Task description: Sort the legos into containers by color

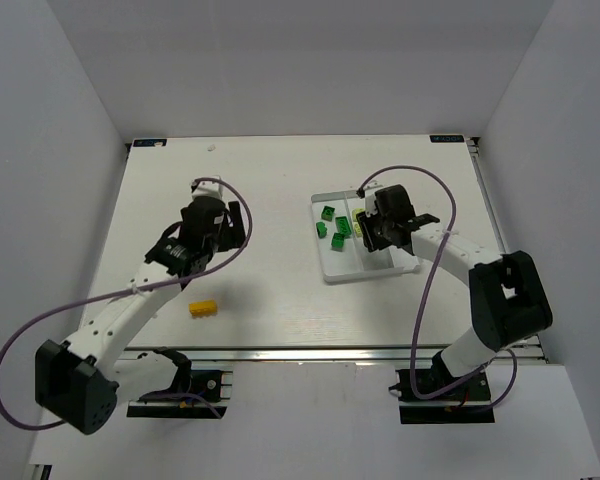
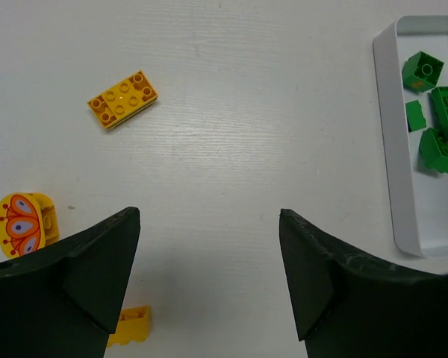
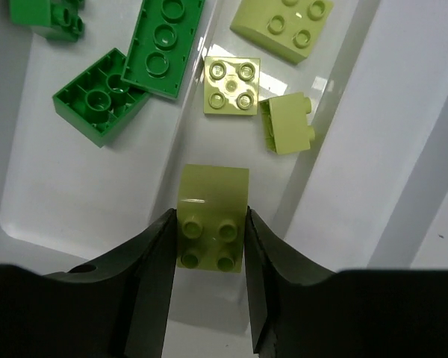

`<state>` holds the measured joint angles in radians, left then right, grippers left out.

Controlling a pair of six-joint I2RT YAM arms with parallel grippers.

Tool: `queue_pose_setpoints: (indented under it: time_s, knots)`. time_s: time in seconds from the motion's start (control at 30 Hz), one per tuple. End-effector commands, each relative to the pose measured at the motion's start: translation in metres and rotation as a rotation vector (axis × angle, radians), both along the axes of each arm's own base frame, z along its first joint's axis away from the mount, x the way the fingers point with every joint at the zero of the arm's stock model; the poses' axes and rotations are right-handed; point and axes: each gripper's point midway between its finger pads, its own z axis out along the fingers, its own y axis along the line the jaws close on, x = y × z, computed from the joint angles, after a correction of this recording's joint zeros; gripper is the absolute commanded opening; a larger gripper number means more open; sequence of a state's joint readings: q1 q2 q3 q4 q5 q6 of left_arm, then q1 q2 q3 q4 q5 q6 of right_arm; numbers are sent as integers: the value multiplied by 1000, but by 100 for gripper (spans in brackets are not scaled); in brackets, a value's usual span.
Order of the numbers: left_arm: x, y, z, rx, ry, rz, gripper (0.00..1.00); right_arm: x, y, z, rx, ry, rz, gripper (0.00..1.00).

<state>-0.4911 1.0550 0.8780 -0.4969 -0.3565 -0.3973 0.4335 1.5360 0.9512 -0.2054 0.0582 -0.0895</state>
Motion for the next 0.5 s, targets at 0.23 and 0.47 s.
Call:
queue_pose_setpoints:
  time_s: [0.23,0.47]
  knots:
    - [49,6,-26,-49,150,6,88,9,0,11,56,26,93,60]
    - [82,30,-43,27,181,-35,86,-16,10,76,160,-124,309,87]
